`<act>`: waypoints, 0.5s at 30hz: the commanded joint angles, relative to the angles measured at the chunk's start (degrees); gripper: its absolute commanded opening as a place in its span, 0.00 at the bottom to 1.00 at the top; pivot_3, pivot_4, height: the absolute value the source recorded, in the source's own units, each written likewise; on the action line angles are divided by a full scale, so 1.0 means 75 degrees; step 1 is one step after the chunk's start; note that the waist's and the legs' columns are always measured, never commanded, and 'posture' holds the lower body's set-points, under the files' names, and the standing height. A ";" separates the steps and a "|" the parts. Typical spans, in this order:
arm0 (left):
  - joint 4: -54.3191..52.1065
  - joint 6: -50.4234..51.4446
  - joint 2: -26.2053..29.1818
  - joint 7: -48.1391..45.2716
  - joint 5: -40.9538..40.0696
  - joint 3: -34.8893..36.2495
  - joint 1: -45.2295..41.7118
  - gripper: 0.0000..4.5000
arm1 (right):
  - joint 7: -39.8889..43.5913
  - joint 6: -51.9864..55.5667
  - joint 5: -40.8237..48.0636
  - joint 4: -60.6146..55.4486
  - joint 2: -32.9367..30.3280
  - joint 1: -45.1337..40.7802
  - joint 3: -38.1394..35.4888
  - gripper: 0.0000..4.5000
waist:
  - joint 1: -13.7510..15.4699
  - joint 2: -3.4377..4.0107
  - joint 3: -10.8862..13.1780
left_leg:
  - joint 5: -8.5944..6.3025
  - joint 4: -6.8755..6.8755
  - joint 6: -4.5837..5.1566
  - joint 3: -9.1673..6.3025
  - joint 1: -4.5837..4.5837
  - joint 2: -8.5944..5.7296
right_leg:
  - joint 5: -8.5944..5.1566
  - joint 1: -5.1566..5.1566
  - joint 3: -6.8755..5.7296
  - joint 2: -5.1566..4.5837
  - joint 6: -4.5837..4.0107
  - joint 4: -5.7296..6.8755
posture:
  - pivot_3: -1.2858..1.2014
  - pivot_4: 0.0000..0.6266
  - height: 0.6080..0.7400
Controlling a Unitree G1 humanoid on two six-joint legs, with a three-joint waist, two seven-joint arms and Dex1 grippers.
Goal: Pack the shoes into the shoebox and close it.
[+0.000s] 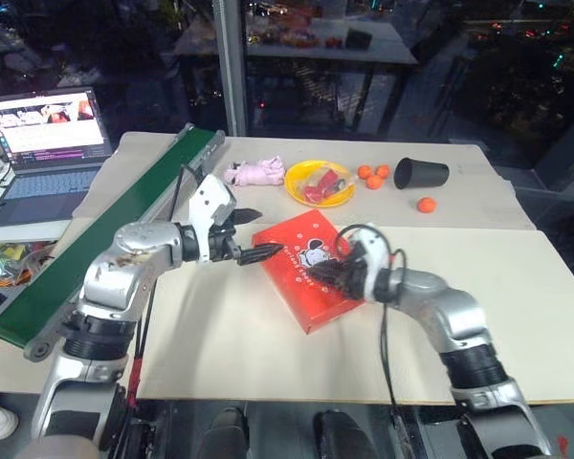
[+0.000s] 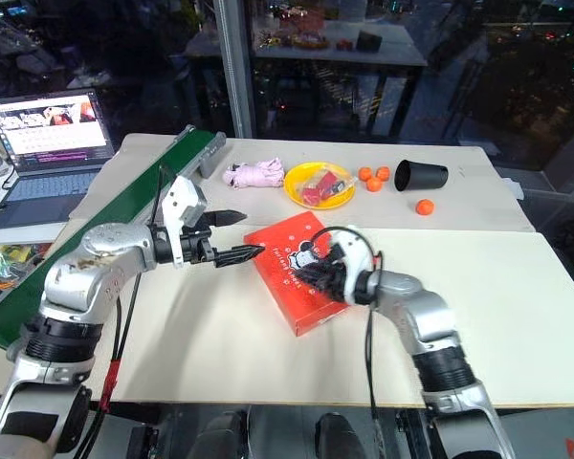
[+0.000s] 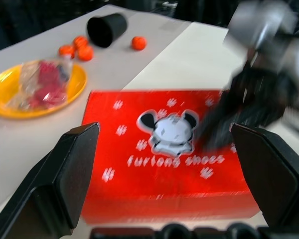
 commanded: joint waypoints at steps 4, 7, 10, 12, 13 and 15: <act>-0.0066 -0.0738 -0.0228 0.0254 -0.0122 0.0619 0.1071 1.00 | 0.0042 0.0297 0.0191 -0.2041 -0.1553 0.1369 -0.1535 0.94 | 0.0017 0.0001 0.0001 | -0.0009 -0.0011 0.0011 0.0002 0.0001 -0.0001 | -0.0008 0.0006 -0.0002 -0.0004 -0.0010 -0.0010 | 0.52 0.24 1.00; 0.0135 -0.1046 -0.0280 0.0350 -0.0032 0.0775 0.1553 1.00 | -0.0107 0.0043 0.0172 -0.2090 -0.1649 0.2324 -0.2350 0.99 | 0.0013 0.0000 0.0001 | -0.0009 0.0003 0.0011 0.0002 0.0002 0.0000 | -0.0020 0.0006 -0.0002 -0.0004 0.0015 -0.0010 | 0.52 0.24 1.00; 0.0463 -0.1437 -0.0369 0.0573 0.0124 0.0946 0.2015 1.00 | -0.0291 -0.0534 -0.0080 -0.1999 -0.1465 0.3309 -0.2916 0.99 | 0.0014 0.0002 -0.0001 | -0.0009 0.0003 0.0011 0.0002 0.0028 0.0001 | -0.0053 0.0030 -0.0002 -0.0005 -0.0026 -0.0012 | 0.52 0.24 1.00; 0.0725 -0.1888 -0.0420 0.0700 0.0345 0.0983 0.2332 1.00 | -0.0363 -0.0862 -0.0153 -0.1909 -0.1255 0.3874 -0.3054 0.99 | -0.0012 0.0004 -0.0002 | -0.0009 0.0003 0.0011 0.0007 0.0027 0.0000 | -0.0053 0.0027 0.0001 -0.0009 -0.0027 -0.0011 | 0.52 0.24 1.00; 0.0852 -0.2115 -0.0459 0.0758 0.0451 0.0988 0.2485 1.00 | -0.0333 -0.1049 -0.0199 -0.1884 -0.1163 0.4161 -0.3042 0.99 | -0.0025 0.0004 -0.0002 | -0.0009 0.0004 0.0011 0.0012 0.0028 0.0002 | -0.0053 0.0024 0.0003 -0.0009 -0.0027 -0.0011 | 0.52 0.24 1.00; 0.1168 -0.2711 -0.0679 0.0958 0.0717 0.0932 0.2917 1.00 | -0.0322 -0.1599 -0.0333 -0.1626 -0.0771 0.4737 -0.2901 0.99 | -0.0025 0.0006 -0.0004 | -0.0009 0.0002 0.0011 0.0011 0.0028 0.0003 | -0.0053 0.0024 0.0002 -0.0008 -0.0027 -0.0011 | 0.52 0.24 1.00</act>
